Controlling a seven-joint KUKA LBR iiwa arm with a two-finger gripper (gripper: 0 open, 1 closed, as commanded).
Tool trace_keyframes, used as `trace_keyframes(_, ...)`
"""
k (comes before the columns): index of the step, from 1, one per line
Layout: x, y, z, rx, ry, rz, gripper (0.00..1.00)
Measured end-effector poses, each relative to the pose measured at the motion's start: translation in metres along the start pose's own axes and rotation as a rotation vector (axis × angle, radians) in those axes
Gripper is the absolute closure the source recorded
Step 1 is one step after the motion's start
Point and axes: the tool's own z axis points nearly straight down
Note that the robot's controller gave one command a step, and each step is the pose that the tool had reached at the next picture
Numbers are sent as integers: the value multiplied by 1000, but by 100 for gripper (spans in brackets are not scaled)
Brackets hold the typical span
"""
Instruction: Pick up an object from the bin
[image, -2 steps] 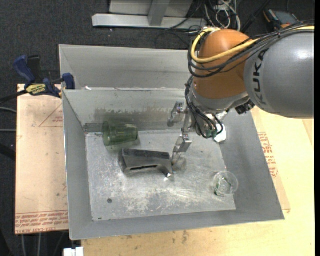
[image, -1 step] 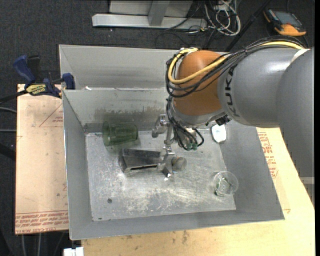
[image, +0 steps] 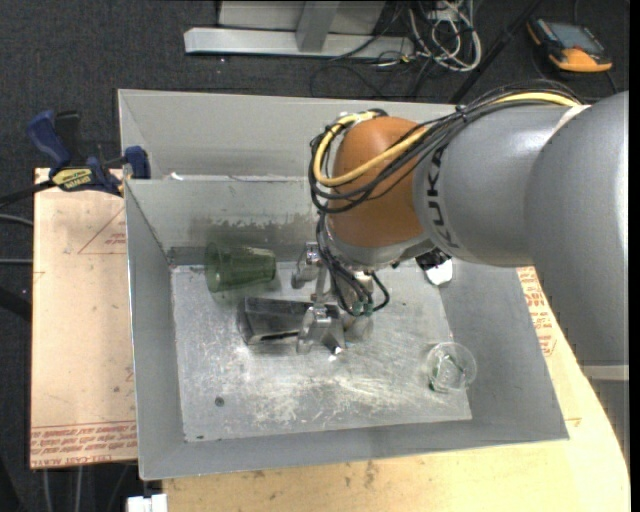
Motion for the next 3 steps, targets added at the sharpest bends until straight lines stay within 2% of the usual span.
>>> trace_keyframes(1,-1,5,-20,-2,-10,-10,0)
trace_keyframes(2,3,9,54,-3,-10,142,0)
trace_keyframes(3,3,8,50,-3,-11,145,100)
